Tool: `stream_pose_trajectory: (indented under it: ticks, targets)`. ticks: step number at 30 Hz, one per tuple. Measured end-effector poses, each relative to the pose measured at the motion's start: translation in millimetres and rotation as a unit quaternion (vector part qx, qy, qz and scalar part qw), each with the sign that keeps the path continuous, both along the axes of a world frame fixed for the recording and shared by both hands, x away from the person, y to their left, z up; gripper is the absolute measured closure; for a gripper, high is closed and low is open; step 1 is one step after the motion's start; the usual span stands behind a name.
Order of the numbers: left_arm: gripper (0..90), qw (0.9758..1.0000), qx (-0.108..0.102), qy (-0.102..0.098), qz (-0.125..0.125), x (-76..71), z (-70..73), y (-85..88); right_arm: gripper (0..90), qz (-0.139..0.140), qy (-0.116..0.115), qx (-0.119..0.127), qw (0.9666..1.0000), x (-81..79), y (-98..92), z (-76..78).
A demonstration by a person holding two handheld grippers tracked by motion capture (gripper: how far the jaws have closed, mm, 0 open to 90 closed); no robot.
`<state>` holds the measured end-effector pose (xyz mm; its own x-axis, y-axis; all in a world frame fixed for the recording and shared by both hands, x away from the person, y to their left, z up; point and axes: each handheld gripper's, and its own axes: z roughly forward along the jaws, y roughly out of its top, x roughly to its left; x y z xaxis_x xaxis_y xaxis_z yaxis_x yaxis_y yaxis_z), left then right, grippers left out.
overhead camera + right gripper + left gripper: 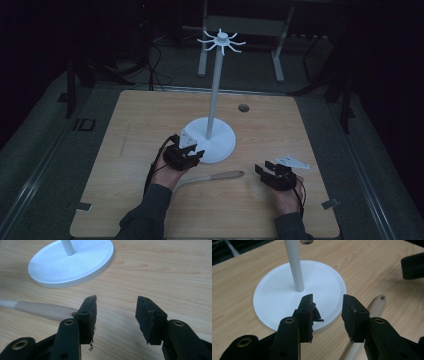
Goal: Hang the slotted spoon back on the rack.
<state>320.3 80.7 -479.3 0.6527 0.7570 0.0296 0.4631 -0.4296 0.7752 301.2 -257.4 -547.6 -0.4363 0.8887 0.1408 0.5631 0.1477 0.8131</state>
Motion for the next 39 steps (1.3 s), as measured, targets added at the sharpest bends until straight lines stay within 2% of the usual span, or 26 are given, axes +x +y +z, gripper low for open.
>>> stream_pose_trajectory:
  ticks: [5, 11, 15, 20, 29, 31, 36, 39]
  targets:
    - [61.0, 0.9998, 0.006, 0.012, -0.012, 4.2, -3.2, 1.2, 50.3, -0.005, 0.003, 0.004, 1.0, -0.4, -6.1, 0.9]
    - [59.9, 0.9988, 0.019, 0.025, -0.037, 6.4, -6.3, -0.8, 50.6, -0.015, -0.001, -0.006, 0.9999, -1.5, -14.1, 2.7]
    - [60.1, 0.9968, 0.038, 0.037, -0.06, 8.4, -9.0, -5.2, 53.7, -0.011, 0.008, -0.035, 0.9993, -1.2, -14.2, 2.1]
    - [60.1, 0.9942, 0.054, 0.054, -0.076, 12.4, -10.0, -11.4, 54.6, -0.01, 0.017, -0.036, 0.9992, -0.3, -15.9, -0.6]
    - [62.0, 0.9902, 0.075, 0.064, -0.099, 16.9, -11.4, -23.2, 55.4, -0.014, 0.011, -0.039, 0.9991, -2.1, -21.9, 3.3]
    - [62.0, 0.9886, 0.083, 0.067, -0.107, 18.6, -11.9, -26.3, 55.4, -0.019, 0.011, -0.039, 0.999, -2.1, -23.9, 3.6]
    - [62.0, 0.9869, 0.088, 0.073, -0.114, 20.9, -12.8, -29.1, 55.3, -0.027, 0.011, -0.038, 0.9989, -2.6, -27.7, 4.9]
    - [62.0, 0.9845, 0.099, 0.078, -0.122, 21.0, -13.2, -31.2, 54.6, -0.031, 0.011, -0.036, 0.9988, -2.4, -29.9, 4.9]
